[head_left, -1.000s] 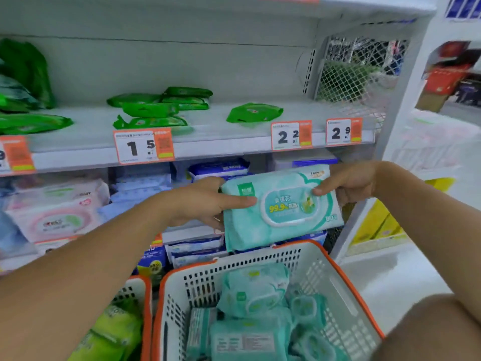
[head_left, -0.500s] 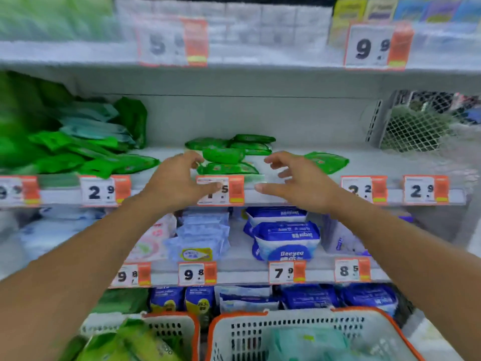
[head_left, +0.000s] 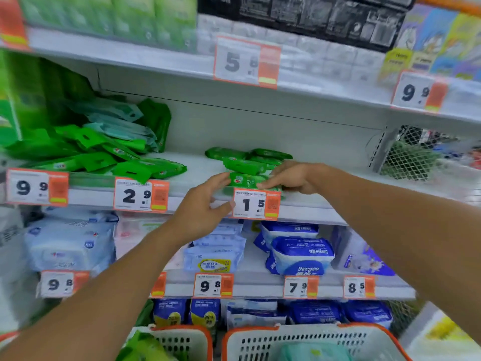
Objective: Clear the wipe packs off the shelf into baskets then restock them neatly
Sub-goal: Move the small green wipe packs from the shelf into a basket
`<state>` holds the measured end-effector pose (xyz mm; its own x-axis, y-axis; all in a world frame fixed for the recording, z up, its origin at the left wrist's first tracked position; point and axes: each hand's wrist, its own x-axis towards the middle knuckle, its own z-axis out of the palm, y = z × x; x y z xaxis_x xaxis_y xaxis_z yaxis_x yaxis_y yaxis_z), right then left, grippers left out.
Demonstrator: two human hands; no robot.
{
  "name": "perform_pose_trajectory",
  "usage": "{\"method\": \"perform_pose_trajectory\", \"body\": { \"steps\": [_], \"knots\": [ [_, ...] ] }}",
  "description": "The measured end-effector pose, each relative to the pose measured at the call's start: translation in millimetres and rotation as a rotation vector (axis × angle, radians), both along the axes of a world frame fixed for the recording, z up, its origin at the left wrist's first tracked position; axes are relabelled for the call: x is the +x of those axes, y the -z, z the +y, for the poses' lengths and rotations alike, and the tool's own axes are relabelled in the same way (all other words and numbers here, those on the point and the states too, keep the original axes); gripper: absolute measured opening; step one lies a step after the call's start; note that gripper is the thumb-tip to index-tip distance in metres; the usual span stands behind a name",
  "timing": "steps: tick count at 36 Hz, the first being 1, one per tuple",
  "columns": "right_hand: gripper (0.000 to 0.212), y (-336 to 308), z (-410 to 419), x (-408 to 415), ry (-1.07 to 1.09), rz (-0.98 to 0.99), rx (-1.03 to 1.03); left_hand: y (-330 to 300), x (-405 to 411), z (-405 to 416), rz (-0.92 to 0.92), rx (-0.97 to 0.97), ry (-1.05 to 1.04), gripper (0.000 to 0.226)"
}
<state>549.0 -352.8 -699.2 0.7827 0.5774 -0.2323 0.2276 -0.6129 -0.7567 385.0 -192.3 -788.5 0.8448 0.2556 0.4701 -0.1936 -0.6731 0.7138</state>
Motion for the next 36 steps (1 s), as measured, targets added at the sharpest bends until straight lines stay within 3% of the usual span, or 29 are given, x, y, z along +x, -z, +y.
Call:
{"method": "perform_pose_trajectory", "body": {
  "steps": [4, 6, 8, 10, 12, 15, 20, 21, 24, 26, 29, 33, 36],
  "knots": [
    [0.024, -10, 2, -6, 0.118, -0.047, 0.361, -8, -5, -1, -0.072, -0.395, 0.049, 0.052],
    [0.02, -23, 3, -14, 0.165, -0.042, 0.562, -11, -7, -5, -0.162, -0.549, -0.017, 0.044],
    [0.017, -29, 4, -24, 0.164, 0.084, 0.721, -19, -13, -13, -0.208, -0.755, -0.064, 0.049],
    [0.033, -23, 8, -40, 0.075, 0.238, 0.753, -32, -19, -19, -0.196, -1.069, 0.006, 0.059],
    [0.031, -10, 12, -59, -0.07, 0.346, 0.686, -39, -21, -22, -0.167, -1.214, 0.117, 0.055],
    [0.016, 6, 16, -79, -0.255, 0.273, 0.554, -32, -17, -17, -0.217, -1.172, -0.06, 0.039],
    [0.023, 8, 35, -23, 0.012, -0.645, 0.295, -26, -29, 8, -0.229, -1.017, -0.127, 0.039],
    [0.036, 7, 39, -14, 0.007, -0.7, 0.203, -25, -33, 12, -0.202, -0.969, -0.123, 0.035],
    [0.082, 6, 54, -1, -0.119, -0.543, -0.042, -19, -43, 23, -0.12, -0.918, -0.126, 0.032],
    [0.094, 10, 67, 5, -0.243, -0.545, -0.275, -13, -47, 28, -0.09, -0.919, -0.138, 0.035],
    [0.069, 17, 80, 18, -0.296, -0.735, -0.426, -8, -55, 32, -0.068, -0.893, -0.168, 0.034],
    [0.015, 17, 90, 17, -0.311, -1.061, -0.35, -6, -70, 40, -0.072, -0.853, -0.218, 0.033],
    [0.036, 8, 84, 13, -0.262, -1.148, -0.202, -5, -83, 47, -0.126, -0.83, -0.271, 0.037]
  ]
}}
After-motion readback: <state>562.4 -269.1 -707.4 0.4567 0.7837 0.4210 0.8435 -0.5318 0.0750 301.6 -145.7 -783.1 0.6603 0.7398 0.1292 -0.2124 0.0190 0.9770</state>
